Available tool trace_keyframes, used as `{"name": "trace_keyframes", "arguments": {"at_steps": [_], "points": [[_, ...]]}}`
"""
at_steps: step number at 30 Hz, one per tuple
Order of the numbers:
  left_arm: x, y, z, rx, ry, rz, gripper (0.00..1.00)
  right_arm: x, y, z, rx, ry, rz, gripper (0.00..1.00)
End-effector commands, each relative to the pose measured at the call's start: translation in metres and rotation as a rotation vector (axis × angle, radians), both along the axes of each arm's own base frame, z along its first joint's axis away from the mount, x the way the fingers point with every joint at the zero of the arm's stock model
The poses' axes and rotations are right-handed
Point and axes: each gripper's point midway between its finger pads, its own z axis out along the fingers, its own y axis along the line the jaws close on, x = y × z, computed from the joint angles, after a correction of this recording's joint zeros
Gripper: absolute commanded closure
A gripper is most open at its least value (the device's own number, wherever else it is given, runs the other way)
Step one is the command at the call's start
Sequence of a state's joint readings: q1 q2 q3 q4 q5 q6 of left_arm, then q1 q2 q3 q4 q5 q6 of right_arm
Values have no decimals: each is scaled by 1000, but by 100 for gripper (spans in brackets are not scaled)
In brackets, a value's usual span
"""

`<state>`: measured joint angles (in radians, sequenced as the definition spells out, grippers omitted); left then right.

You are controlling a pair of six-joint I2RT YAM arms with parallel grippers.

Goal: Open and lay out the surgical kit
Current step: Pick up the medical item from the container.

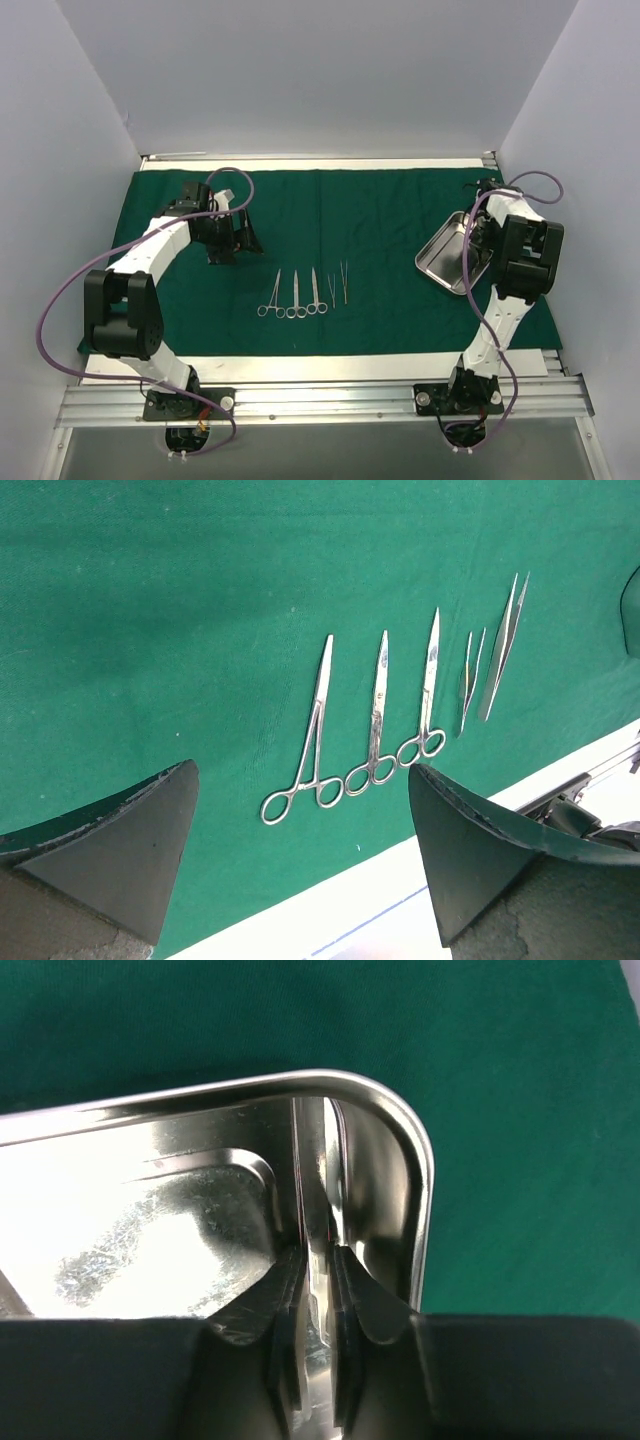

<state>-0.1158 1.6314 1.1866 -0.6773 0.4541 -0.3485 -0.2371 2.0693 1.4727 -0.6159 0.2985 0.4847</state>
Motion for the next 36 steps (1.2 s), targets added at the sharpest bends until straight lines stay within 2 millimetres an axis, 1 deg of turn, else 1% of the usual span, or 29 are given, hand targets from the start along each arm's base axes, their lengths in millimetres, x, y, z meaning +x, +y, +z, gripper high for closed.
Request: {"name": "trace_keyframes", "arguments": {"at_steps": [1,3,5,6,7,9,10,11,12,13,14,15,17,18,20,21,22,24,25,27,28,29,30,31,32,33,34,35,36], "points": [[12,-3,19,-30,-57,-3,5,-12,19,-27,117,25,-14,92],[12,-3,21,-35,-59,1,5,-5,23,-22,139,-1,-4,99],[13,-5,24,-46,-62,8,5,1,29,-12,167,-29,2,100],[13,-6,26,-54,-60,8,5,9,30,-3,168,-54,8,100],[13,-7,28,-60,-60,9,3,15,36,4,174,-72,23,100],[15,-9,32,-74,-61,17,1,23,45,25,189,-110,45,100],[15,-10,34,-80,-62,21,1,30,48,37,190,-140,56,100],[17,-11,36,-90,-64,30,0,34,56,48,204,-163,73,100],[17,-12,38,-100,-66,30,1,35,59,53,211,-174,84,100],[17,-15,40,-118,-63,33,7,35,61,57,218,-182,91,100],[18,-16,42,-129,-64,33,10,37,66,64,239,-206,105,100],[19,-18,44,-140,-66,32,13,36,67,64,245,-208,113,100],[18,-24,52,-180,-64,23,16,34,68,69,238,-223,136,100],[19,-26,58,-198,-74,19,18,35,74,71,270,-239,150,100],[17,-34,72,-244,-98,-3,22,37,78,79,281,-278,162,100],[15,-36,80,-255,-119,-8,23,37,80,81,293,-289,164,100],[14,-37,85,-261,-126,-8,26,38,82,83,299,-299,171,100],[8,-43,98,-284,-157,-34,28,37,89,91,317,-317,192,100],[6,-47,104,-292,-171,-46,30,37,97,95,341,-328,207,100],[-1,-58,119,-290,-215,-79,30,37,112,112,361,-368,240,100],[-3,-62,125,-283,-237,-93,29,38,132,124,392,-395,286,100],[-6,-67,129,-273,-257,-105,29,37,143,131,410,-409,309,100],[-12,-77,137,-254,-292,-132,27,40,156,141,430,-431,335,100],[-14,-83,142,-238,-320,-148,26,37,178,152,465,-443,381,100],[-15,-89,151,-222,-356,-161,24,35,196,160,486,-451,419,100],[-21,-99,156,-190,-396,-179,23,34,209,167,508,-464,442,100],[-22,-104,162,-178,-434,-194,22,33,230,177,537,-484,479,100],[-23,-109,169,-169,-468,-202,20,30,244,184,578,-491,504,100],[-29,-122,172,-161,-488,-232,19,29,253,189,598,-496,523,100]]}}
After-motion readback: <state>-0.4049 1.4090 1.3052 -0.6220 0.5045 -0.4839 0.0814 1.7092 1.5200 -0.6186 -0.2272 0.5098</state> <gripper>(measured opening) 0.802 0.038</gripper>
